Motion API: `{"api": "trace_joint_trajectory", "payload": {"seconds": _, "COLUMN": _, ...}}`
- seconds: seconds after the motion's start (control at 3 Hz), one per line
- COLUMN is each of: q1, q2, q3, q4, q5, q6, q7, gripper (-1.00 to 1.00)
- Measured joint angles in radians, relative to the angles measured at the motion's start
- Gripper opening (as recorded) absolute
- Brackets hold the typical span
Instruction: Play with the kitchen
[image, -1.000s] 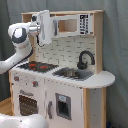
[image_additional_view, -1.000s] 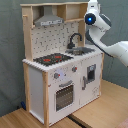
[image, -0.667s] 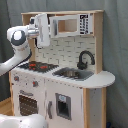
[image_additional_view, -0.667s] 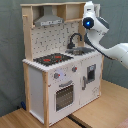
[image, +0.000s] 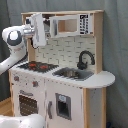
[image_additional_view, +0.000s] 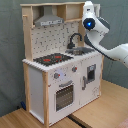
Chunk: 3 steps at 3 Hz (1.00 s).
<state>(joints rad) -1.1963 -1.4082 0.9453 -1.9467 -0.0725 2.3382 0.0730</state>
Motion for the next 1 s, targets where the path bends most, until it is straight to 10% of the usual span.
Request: {"api": "trace_joint_trajectory", "payload": {"seconds": 1.0, "q1": 0.041, "q2": -0.040, "q3": 0.086, "q4": 0.134, "q5": -0.011, "q6": 0.136, "q7": -0.145, "gripper": 1.00}}
